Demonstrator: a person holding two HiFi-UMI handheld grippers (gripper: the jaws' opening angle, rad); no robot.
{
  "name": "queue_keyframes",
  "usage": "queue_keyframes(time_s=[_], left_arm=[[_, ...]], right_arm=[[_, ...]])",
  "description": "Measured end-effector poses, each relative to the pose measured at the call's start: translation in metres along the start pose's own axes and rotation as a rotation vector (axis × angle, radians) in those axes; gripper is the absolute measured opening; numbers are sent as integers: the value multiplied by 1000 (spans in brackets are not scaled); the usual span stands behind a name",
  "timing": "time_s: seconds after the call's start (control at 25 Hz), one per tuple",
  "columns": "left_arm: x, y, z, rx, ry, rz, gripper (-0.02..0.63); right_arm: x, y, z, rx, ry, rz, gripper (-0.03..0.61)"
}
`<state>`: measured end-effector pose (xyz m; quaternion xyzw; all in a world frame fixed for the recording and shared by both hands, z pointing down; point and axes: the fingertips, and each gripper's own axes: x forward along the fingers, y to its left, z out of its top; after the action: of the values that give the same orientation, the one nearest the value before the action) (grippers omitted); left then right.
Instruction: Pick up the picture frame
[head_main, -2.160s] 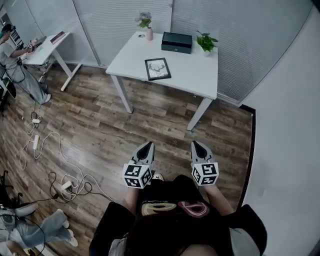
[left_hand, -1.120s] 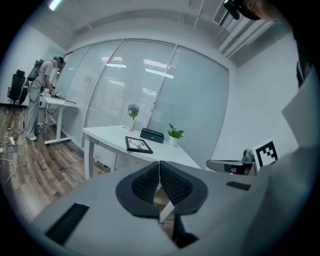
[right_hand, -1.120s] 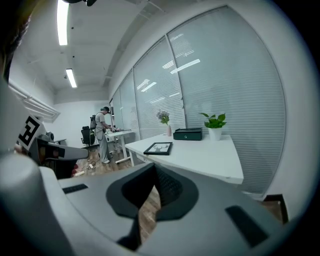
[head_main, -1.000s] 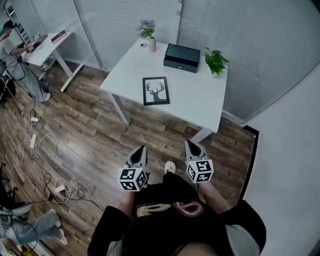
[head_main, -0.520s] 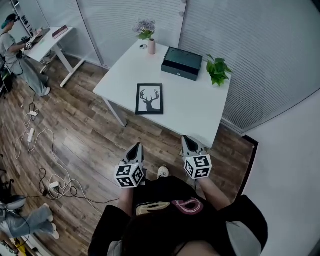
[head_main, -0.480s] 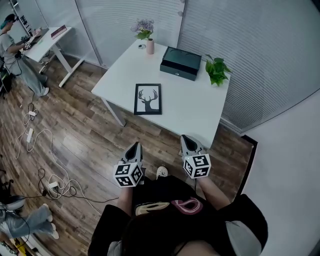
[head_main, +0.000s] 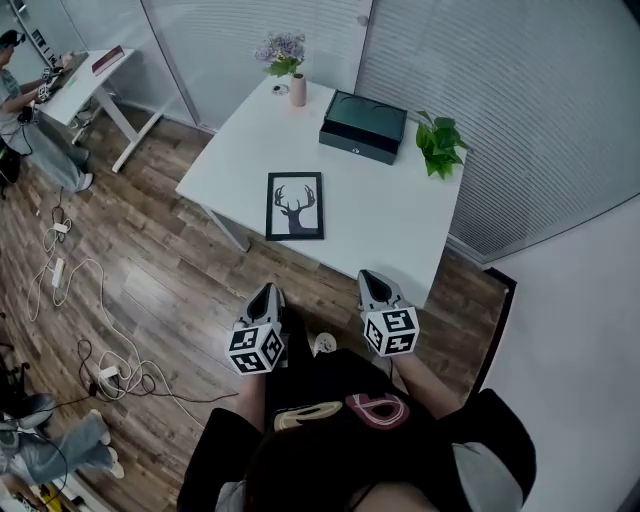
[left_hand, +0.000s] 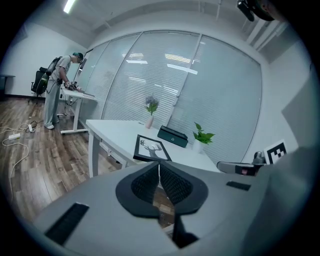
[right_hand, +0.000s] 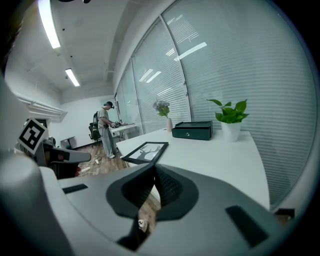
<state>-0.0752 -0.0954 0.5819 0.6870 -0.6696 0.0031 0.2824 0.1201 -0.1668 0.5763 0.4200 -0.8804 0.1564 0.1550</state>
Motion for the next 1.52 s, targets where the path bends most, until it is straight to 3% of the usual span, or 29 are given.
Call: queue_keyframes(time_s=[0.36, 0.56, 0.88, 1.04, 1.24, 1.52], left_arm=[[70, 39, 63, 44, 15, -50, 18], [117, 64, 79, -2, 102, -75, 18], [171, 76, 100, 95, 222, -170, 23], [191, 79, 100, 85, 283, -194, 129], [207, 78, 91, 81, 364, -178, 172], [221, 86, 69, 73, 512, -77, 209]], right_arm=[[73, -7, 40, 27, 5, -91, 11], [120, -7, 58, 59, 7, -124, 11], [169, -15, 67, 145, 40, -255, 15], [189, -19, 64, 169, 91, -275, 88], [209, -21, 62, 153, 163, -250, 161], [231, -23, 45, 124, 310, -236, 171]])
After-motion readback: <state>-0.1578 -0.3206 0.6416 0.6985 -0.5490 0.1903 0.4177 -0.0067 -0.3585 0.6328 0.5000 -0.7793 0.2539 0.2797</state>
